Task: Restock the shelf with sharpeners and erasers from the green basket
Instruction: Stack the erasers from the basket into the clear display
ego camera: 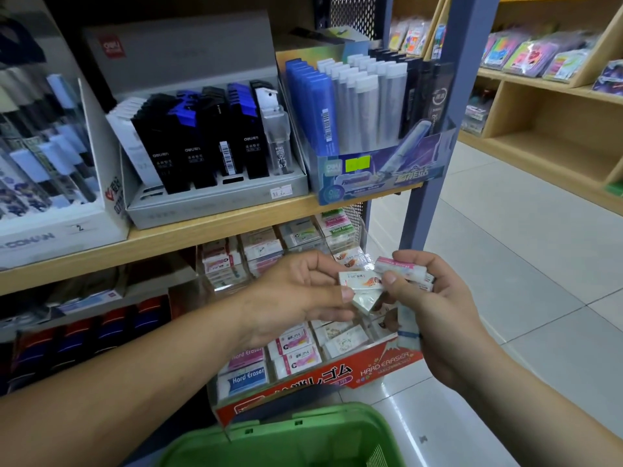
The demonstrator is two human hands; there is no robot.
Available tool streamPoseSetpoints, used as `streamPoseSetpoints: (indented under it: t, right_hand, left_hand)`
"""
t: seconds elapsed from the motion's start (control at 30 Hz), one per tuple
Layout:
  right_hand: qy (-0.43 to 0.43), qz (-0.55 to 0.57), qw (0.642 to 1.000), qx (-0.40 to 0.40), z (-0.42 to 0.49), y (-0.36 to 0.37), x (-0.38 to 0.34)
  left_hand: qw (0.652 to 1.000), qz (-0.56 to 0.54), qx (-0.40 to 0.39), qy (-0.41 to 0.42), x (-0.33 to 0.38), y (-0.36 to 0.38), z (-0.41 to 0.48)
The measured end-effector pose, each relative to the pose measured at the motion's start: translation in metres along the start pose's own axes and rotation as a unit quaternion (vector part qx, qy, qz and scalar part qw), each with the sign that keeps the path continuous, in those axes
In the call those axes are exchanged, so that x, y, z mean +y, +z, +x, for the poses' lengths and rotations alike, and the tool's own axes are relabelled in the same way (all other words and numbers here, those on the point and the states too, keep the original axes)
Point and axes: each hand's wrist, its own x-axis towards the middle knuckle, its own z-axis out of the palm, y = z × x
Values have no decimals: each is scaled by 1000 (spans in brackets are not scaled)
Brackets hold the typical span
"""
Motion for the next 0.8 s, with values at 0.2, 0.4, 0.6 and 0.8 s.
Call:
streamPoseSetpoints:
  t: [0.2, 0.4, 0.6, 0.8]
  right_hand:
    - [5, -18, 1000, -9, -2, 7, 2]
    - [2, -78, 996, 48, -1, 14, 3]
    - [11, -76, 995, 61, -1, 12, 0]
    - [10, -70, 996, 50, -2, 7, -1]
  left_hand:
    - [997, -62, 47, -25, -2, -9, -9]
    - [994, -47, 94, -7, 0, -32, -12]
    - [994, 8, 111, 7, 9, -20, 4]
    - [986, 46, 162, 2, 4, -17, 24]
